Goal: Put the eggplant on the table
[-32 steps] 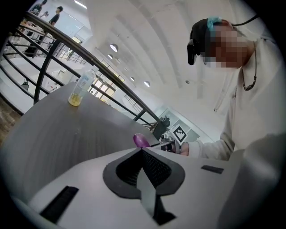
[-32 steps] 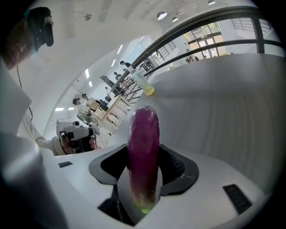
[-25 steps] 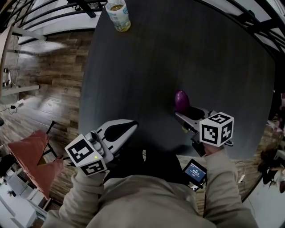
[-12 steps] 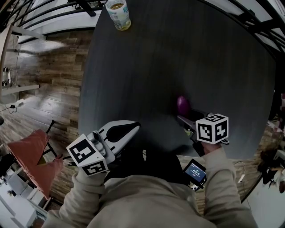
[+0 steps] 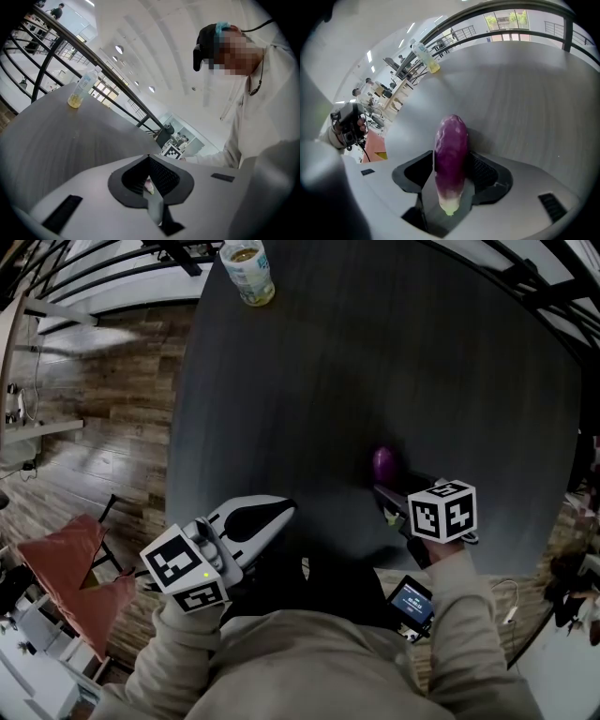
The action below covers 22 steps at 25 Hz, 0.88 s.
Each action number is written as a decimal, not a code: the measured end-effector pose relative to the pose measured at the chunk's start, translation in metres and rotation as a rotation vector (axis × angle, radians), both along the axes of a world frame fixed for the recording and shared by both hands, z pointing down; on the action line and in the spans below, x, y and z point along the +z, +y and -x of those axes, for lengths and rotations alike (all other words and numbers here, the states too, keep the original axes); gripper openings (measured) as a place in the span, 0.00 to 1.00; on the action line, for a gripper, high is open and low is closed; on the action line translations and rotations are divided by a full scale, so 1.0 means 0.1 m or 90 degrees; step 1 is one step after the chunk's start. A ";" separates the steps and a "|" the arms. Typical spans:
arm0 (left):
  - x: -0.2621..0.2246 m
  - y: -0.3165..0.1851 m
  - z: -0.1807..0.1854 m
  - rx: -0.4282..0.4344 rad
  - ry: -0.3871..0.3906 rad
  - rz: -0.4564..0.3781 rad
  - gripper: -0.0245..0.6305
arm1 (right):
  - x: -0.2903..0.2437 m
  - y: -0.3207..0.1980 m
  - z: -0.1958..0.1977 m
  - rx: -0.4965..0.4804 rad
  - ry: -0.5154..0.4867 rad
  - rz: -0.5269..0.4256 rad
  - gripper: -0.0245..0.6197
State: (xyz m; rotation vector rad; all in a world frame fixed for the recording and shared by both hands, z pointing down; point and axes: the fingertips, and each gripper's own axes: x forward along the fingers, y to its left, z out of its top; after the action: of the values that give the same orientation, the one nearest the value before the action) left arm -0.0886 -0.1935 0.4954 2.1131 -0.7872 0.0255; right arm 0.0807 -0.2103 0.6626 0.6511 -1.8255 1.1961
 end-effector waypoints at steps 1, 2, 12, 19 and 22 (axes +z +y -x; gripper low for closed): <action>0.00 0.00 0.00 0.000 0.000 0.000 0.05 | 0.01 0.00 0.00 -0.001 0.001 0.000 0.41; 0.00 -0.01 0.00 0.000 0.001 0.000 0.05 | 0.01 0.00 0.00 -0.002 0.002 -0.001 0.42; -0.05 -0.09 0.04 0.005 -0.006 -0.013 0.05 | 0.02 -0.03 0.00 -0.001 0.008 0.001 0.46; -0.41 -0.21 0.07 0.020 -0.018 -0.060 0.05 | -0.28 -0.13 -0.10 0.012 0.015 -0.031 0.46; -0.65 -0.23 0.05 0.030 -0.024 -0.086 0.05 | -0.55 -0.18 -0.15 0.029 0.006 -0.056 0.46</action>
State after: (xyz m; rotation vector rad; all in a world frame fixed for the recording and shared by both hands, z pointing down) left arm -0.0937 -0.2160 0.4309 2.2648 -0.7798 0.0382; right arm 0.0956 -0.2283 0.6075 0.7492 -1.8731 1.1456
